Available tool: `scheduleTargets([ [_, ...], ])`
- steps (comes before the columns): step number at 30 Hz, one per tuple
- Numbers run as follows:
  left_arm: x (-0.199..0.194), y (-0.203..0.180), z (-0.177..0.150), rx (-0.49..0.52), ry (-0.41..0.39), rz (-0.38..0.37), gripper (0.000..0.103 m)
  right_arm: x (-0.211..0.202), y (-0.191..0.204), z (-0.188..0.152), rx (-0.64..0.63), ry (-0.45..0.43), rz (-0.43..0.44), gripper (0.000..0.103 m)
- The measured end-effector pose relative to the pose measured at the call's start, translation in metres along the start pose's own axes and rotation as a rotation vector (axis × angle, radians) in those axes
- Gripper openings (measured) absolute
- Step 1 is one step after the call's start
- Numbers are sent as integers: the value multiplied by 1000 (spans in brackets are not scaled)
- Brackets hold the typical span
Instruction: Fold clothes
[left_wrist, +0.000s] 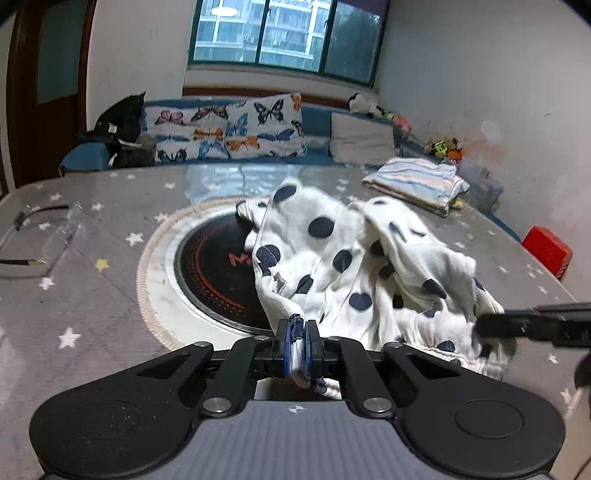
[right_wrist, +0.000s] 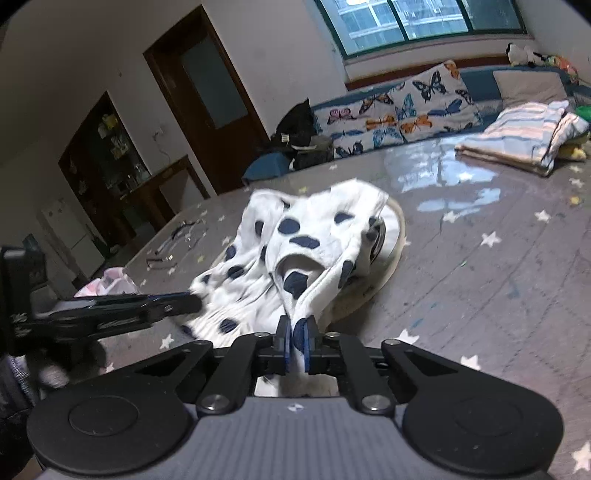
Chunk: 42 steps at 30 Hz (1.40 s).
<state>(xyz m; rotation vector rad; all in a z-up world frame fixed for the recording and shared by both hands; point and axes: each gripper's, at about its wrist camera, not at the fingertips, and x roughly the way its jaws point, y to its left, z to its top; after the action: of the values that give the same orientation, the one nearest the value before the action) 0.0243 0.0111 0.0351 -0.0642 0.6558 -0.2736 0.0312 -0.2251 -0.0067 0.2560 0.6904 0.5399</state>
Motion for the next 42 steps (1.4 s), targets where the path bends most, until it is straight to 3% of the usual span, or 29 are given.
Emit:
scheduleTargets([
  [9, -68, 7, -18, 19, -2, -66, 8, -42, 10, -4, -41, -2, 74, 4],
  [18, -92, 14, -48, 38, 108, -128, 9, -62, 16, -27, -96, 124, 120, 9],
  [26, -80, 23, -28, 30, 91, -89, 18, -61, 0, -14, -84, 114, 22, 15],
  [28, -77, 21, -20, 41, 77, -98, 25, -54, -3, -5, -87, 109, 4, 15],
  [30, -74, 16, -13, 65, 63, -110, 38, -45, -7, 5, -96, 108, -12, 15],
  [36, -53, -1, 15, 137, 37, -115, 36, -5, -23, 33, -113, 111, -63, 19],
  [42, 3, -15, 51, 156, 23, -102, 35, 32, -39, 54, -117, 132, -82, 19],
])
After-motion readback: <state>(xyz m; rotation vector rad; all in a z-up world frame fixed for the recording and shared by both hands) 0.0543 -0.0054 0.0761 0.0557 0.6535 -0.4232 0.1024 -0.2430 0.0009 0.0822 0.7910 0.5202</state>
